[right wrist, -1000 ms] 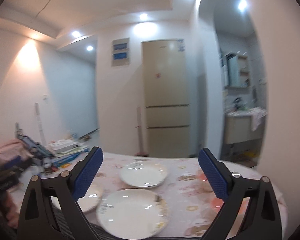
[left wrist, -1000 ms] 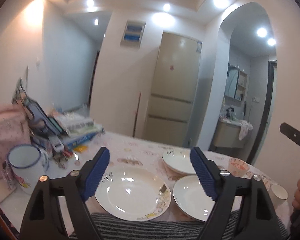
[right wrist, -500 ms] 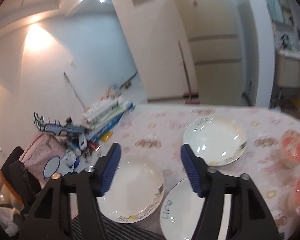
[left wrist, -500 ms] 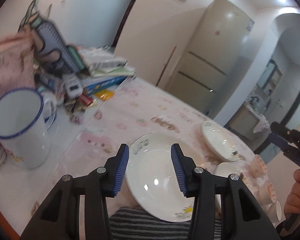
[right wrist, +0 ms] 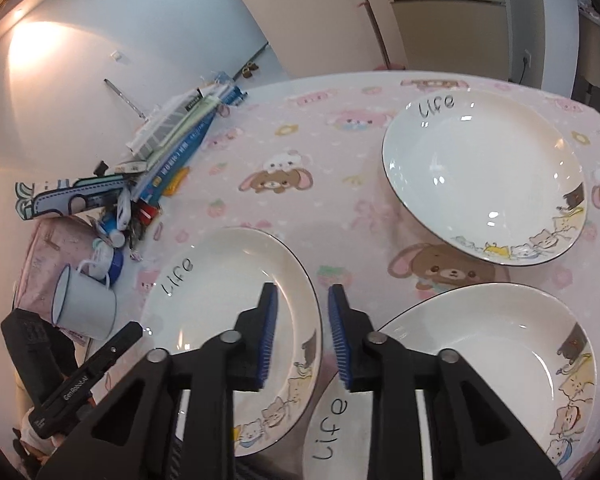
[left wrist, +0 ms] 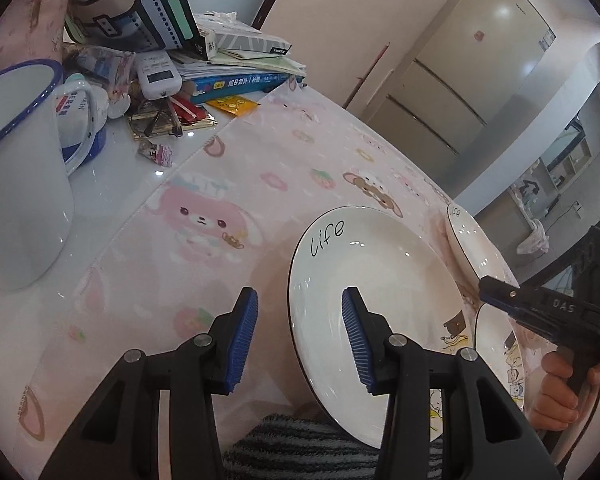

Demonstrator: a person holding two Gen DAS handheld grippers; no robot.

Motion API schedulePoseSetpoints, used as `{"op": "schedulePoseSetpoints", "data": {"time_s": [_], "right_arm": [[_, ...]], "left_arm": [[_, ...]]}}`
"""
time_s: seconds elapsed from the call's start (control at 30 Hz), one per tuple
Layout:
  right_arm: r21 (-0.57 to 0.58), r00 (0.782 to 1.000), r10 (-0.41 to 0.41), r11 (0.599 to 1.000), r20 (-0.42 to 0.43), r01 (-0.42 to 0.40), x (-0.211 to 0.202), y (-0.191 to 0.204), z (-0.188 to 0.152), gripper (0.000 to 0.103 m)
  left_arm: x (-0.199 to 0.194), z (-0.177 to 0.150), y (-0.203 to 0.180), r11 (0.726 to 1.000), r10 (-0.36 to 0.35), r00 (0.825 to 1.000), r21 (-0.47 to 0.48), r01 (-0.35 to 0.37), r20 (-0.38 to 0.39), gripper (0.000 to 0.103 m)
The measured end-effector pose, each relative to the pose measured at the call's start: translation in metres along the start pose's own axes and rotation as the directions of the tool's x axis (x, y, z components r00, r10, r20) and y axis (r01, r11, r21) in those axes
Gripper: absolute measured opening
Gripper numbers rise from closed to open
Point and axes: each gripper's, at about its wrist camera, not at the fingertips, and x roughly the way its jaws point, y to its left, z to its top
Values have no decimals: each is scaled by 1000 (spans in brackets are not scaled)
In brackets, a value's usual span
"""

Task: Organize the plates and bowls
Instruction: 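Reach both grippers to a white 'Life' plate and close on its rim, then lift the plate with both grippers and carry it over another white plate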

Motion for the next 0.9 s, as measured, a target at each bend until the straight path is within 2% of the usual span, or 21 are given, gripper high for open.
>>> {"op": "schedulePoseSetpoints", "data": {"time_s": [0.1,0.13,0.17,0.2,0.27,0.37,0.5,0.63,0.7,0.77,0.9], "right_arm": [[5,999,-8,1000,-38,8,14,-5,0,20],[2,999,-9,1000,-51,9,18,-7,-2,20],[-4,998,-6,1000,-63,6,22,-6,-2,19],[-10,997,0,1000,-74,0,26,-6,-3,19],[-13,995,19,1000,-98,-20,32,-6,-5,18],[-6,989,50,999,-137,-52,42,-6,-8,18],[-15,990,51,998,-128,-53,42,-5,-8,18],[-80,996,-9,997,-94,2,42,2,-10,10],[-95,997,-15,995,-79,7,41,4,-12,10],[-77,998,8,997,-67,-13,40,0,-12,9],[-51,997,46,998,-56,-48,35,-3,-9,10]], "left_arm": [[7,-1,1,1000,7,1000,0,-7,-28,45],[11,-1,2,1000,8,999,-9,-9,-45,39],[14,-1,4,1000,4,998,-19,-5,-62,27],[18,-2,5,1000,-4,997,-31,1,-79,21],[22,-2,7,999,-11,995,-41,7,-102,18],[26,-3,5,999,-19,993,-37,15,-113,16],[28,-3,3,999,-36,993,-34,33,-116,11],[27,-3,2,999,-31,994,-28,29,-108,11],[27,-4,1,1000,-21,994,-15,20,-105,11],[24,-4,0,1000,-17,996,-2,17,-87,11],[9,-5,-3,998,-52,999,19,52,-15,11]]}}
